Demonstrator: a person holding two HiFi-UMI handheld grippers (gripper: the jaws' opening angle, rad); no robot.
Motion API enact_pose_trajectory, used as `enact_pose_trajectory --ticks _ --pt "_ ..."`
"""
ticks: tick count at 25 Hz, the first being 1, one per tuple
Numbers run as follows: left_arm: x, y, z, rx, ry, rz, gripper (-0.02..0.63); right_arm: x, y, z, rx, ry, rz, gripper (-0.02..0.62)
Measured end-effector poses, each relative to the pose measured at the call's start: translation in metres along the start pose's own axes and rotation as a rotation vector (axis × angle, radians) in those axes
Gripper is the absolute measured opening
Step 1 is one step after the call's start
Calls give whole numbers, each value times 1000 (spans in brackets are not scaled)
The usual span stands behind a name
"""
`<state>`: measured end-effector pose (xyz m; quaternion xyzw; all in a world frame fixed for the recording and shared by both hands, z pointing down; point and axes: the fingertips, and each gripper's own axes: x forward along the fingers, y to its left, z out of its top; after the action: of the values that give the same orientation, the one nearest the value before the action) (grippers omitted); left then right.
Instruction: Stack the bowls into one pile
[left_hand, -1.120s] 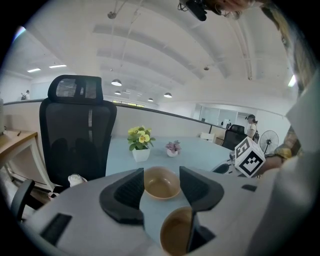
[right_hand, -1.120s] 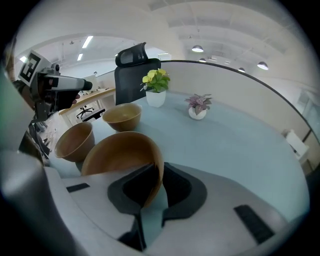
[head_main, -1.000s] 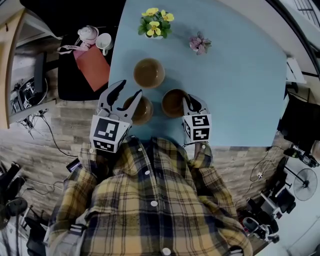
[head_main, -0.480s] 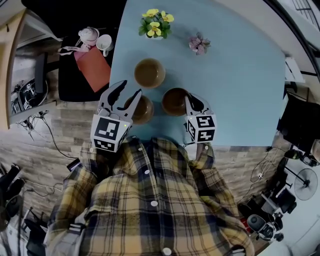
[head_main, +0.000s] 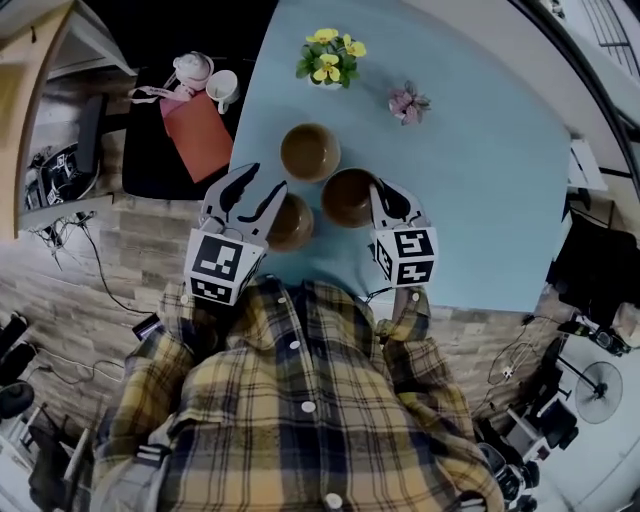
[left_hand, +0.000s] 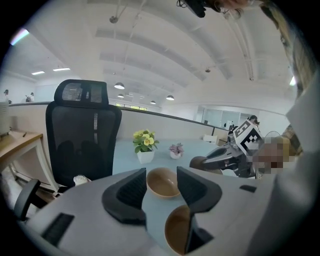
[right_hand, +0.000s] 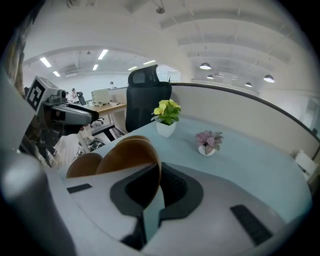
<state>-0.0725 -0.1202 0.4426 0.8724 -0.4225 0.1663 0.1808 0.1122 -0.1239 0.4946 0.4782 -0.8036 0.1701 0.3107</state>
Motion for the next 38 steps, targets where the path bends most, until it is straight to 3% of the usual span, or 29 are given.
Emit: enact_pose_trajectory --ticks 15,26,35,38 --pt "-16 23 -7 -44 -2 83 178 53 36 66 -187 -50 83 14" --pt "-9 35 -8 -65 8 83 178 93 41 57 -158 18 126 14" --pt "-3 43 -13 -78 21 83 178 110 42 46 -198 73 115 14" --pt "-4 44 -17 -84 27 85 178 112 43 45 -199 68 113 41"
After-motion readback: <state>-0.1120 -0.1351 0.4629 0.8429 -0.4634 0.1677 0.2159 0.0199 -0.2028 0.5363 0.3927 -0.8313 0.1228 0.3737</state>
